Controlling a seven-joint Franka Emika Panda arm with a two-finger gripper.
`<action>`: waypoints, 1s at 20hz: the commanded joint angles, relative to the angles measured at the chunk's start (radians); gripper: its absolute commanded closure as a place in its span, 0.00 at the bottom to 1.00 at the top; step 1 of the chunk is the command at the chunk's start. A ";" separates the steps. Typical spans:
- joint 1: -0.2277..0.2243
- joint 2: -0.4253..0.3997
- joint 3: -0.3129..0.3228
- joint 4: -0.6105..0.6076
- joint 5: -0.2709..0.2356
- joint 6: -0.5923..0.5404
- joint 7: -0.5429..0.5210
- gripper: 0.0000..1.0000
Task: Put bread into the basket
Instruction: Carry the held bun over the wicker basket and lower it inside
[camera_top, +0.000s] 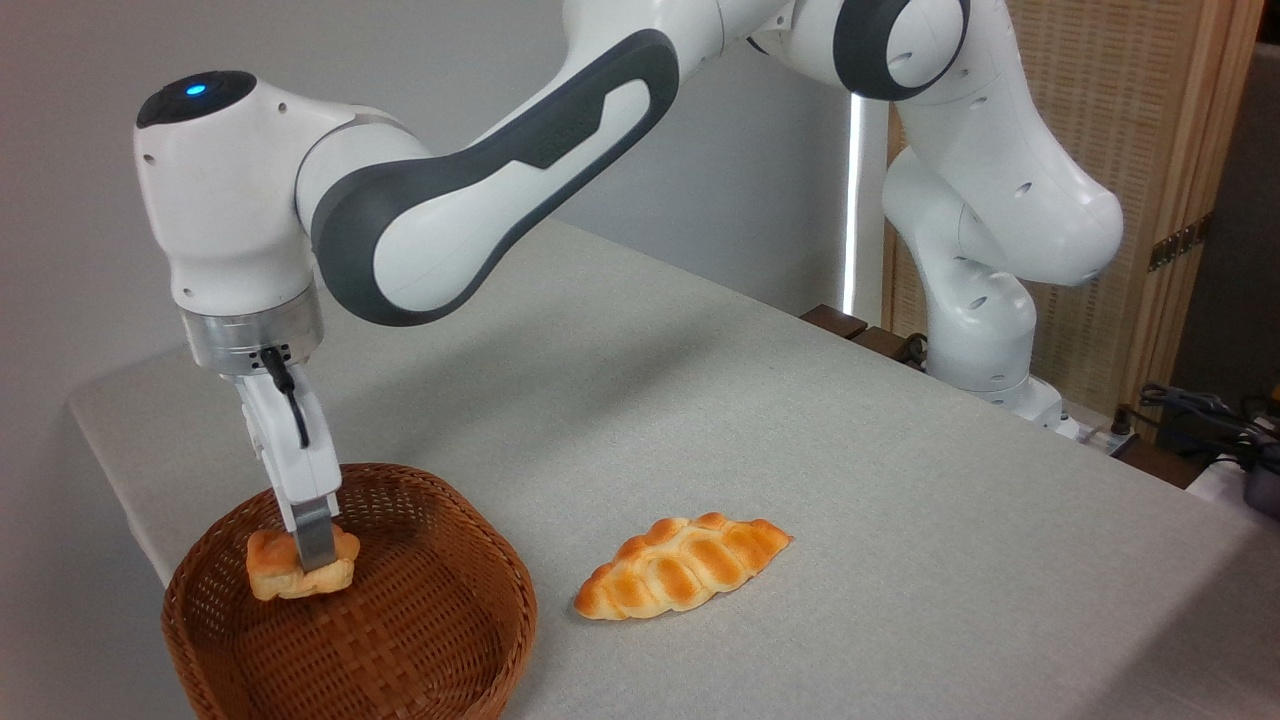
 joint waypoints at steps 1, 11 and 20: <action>0.002 -0.003 -0.013 0.018 0.021 -0.007 -0.030 0.00; 0.004 -0.010 -0.016 0.019 0.023 -0.016 -0.065 0.00; 0.065 -0.254 -0.017 -0.045 0.003 -0.234 -0.050 0.00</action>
